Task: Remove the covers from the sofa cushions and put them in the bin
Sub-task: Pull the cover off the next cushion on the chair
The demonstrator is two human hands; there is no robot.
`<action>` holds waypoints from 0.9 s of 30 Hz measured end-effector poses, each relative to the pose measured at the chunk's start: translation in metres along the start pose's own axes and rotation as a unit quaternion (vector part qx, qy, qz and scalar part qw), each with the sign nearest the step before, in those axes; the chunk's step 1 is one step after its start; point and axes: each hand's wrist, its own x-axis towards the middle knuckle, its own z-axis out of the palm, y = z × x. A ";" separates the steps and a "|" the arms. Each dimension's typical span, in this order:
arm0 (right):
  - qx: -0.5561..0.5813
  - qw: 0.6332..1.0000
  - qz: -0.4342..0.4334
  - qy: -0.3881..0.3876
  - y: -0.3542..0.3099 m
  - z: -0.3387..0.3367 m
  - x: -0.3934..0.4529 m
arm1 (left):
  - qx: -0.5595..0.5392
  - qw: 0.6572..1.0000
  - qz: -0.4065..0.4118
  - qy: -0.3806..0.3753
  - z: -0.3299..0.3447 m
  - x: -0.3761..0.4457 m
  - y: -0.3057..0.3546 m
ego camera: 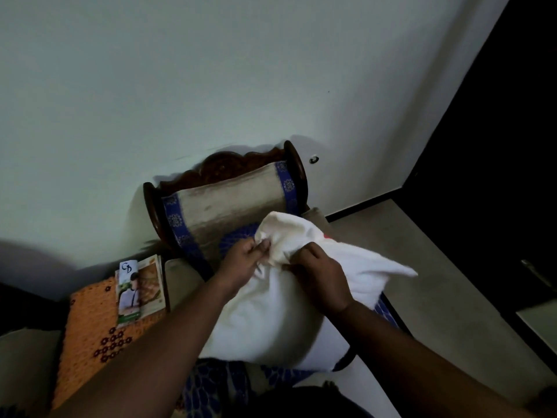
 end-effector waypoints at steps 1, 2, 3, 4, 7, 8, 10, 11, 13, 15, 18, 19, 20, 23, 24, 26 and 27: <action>0.010 0.999 0.044 0.004 0.001 -0.001 0.000 | -0.058 0.998 -0.009 0.038 0.005 -0.001 -0.004; 0.012 0.997 0.083 0.002 0.001 -0.004 0.001 | -0.123 0.990 -0.022 0.069 0.010 -0.003 -0.006; 0.004 0.995 0.104 -0.007 0.003 -0.005 0.002 | -0.182 0.978 -0.036 0.091 0.014 -0.006 -0.005; -0.010 0.994 0.110 -0.019 0.005 -0.008 0.003 | -0.226 0.968 -0.051 0.097 0.018 -0.008 -0.004; 0.002 0.995 0.087 -0.046 0.012 -0.016 0.001 | -0.270 0.958 -0.051 0.083 0.024 -0.017 0.009; 0.030 0.996 0.068 -0.052 0.011 -0.018 0.001 | -0.266 0.960 -0.037 0.078 0.024 -0.020 0.015; 0.077 0.995 0.041 -0.048 -0.001 -0.017 0.004 | -0.245 0.967 0.002 0.066 0.025 -0.023 0.022; 0.082 0.995 0.036 -0.033 -0.009 -0.016 0.007 | -0.236 0.970 0.018 0.060 0.025 -0.024 0.024; 0.065 0.997 0.030 -0.003 -0.020 -0.013 0.015 | -0.223 0.973 0.029 0.051 0.025 -0.027 0.027; 0.034 0.999 0.023 0.003 -0.024 -0.012 0.022 | -0.225 0.973 0.029 0.042 0.026 -0.028 0.026; -0.023 1.000 -0.015 0.013 -0.026 -0.013 0.024 | -0.235 0.971 0.034 0.035 0.026 -0.031 0.028; -0.049 0.998 -0.032 0.018 -0.028 -0.014 0.023 | -0.242 0.969 0.037 0.038 0.027 -0.032 0.030; -0.078 0.995 -0.052 0.027 -0.030 -0.013 0.021 | -0.245 0.968 0.038 0.047 0.028 -0.033 0.030; -0.107 0.990 -0.060 0.073 -0.026 -0.012 0.016 | -0.244 0.966 0.036 0.076 0.034 -0.038 0.034; -0.099 0.989 -0.054 0.094 -0.024 -0.014 0.016 | -0.230 0.969 0.036 0.084 0.036 -0.040 0.034; -0.110 0.984 -0.069 0.121 -0.021 -0.015 0.015 | -0.207 0.971 0.036 0.111 0.039 -0.043 0.036; -0.129 0.980 -0.086 0.128 -0.021 -0.015 0.014 | -0.199 0.971 0.034 0.124 0.040 -0.043 0.037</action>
